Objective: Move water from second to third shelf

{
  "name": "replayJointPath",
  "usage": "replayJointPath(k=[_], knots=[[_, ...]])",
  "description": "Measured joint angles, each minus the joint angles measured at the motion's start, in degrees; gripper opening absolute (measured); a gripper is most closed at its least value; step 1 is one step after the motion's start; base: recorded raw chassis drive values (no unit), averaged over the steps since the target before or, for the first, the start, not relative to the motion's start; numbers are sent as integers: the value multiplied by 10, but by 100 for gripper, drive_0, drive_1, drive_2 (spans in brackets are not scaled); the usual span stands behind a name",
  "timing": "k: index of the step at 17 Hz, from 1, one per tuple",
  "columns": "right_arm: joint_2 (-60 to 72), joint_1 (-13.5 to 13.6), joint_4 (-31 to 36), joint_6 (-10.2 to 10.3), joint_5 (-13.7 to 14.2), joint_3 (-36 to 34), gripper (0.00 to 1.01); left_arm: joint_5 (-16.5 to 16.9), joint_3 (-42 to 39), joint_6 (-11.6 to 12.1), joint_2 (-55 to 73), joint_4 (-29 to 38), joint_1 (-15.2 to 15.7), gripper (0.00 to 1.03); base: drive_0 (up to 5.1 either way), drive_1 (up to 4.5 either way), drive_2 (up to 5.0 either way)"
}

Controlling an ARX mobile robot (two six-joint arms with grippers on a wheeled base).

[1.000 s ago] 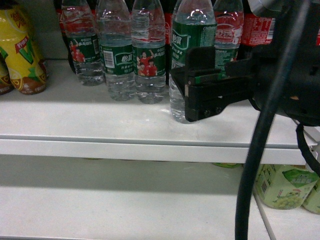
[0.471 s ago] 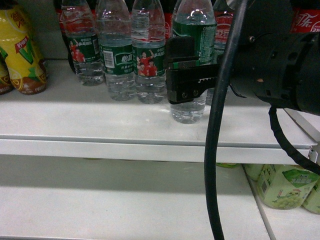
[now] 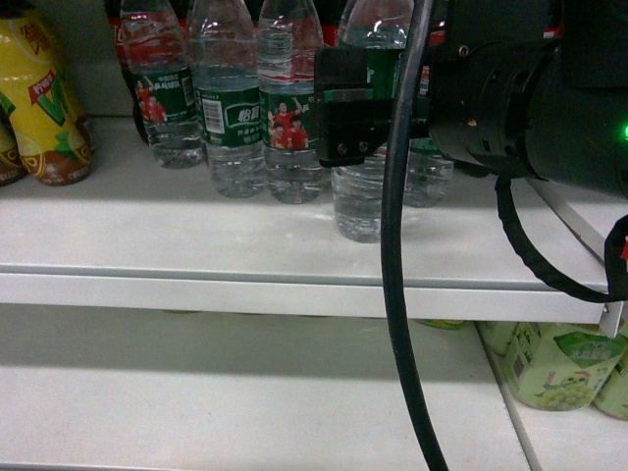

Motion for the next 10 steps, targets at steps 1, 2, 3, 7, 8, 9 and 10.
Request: replayJointPath(k=[1,2,3,7,8,9,10], knots=[[3,0,2,-1,1,8,98,0,0,0,0,0,0,98,0,0,0],[6,1,1,-1,5,15,98,0,0,0,0,0,0,98,0,0,0],[9,1,0,-2,10,18,98,0,0,0,0,0,0,98,0,0,0],[43,0,-6,-2,27,63,98,0,0,0,0,0,0,98,0,0,0],[50,0,-5,-1,29,71,98,0,0,0,0,0,0,98,0,0,0],[57,0,-6,-1,34,78,98,0,0,0,0,0,0,98,0,0,0],[62,-1,-10,2,36,86,98,0,0,0,0,0,0,98,0,0,0]])
